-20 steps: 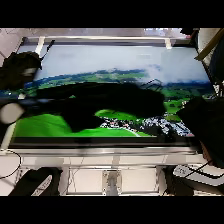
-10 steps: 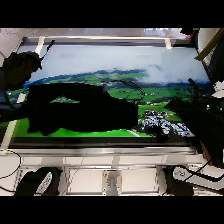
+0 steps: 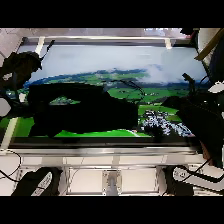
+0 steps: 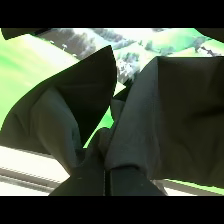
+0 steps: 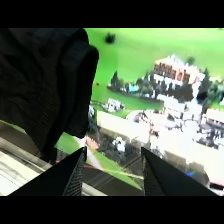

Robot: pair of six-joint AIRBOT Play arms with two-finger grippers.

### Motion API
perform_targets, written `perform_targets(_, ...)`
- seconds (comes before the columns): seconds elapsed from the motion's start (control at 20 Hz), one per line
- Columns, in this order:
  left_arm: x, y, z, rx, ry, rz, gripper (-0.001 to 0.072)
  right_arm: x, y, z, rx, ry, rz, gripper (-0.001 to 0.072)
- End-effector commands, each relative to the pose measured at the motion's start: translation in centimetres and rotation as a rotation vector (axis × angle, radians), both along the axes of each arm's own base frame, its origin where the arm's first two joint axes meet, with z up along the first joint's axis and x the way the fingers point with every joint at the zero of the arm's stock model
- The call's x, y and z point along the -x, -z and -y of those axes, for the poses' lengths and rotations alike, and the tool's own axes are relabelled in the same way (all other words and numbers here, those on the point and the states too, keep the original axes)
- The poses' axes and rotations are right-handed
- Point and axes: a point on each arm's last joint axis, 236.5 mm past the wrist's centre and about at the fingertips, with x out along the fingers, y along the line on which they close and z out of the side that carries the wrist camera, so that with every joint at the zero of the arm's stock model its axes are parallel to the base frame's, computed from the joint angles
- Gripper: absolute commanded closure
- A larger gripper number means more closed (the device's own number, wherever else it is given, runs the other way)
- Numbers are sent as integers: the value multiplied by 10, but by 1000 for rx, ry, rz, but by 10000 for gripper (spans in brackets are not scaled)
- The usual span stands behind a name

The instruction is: Fold the clothes and pants, and hang the long-sleeved shirts on hangers.

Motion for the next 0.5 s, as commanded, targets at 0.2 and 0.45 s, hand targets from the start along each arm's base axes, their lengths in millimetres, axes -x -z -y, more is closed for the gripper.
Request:
perform_targets(0.2,0,2,0,-2,2,-6,701,-27,-37,10,46,-2,114,328)
perform_targets(0.45,0,2,0,-2,2,-7,701,-44,-67,16,76,-2,200,328)
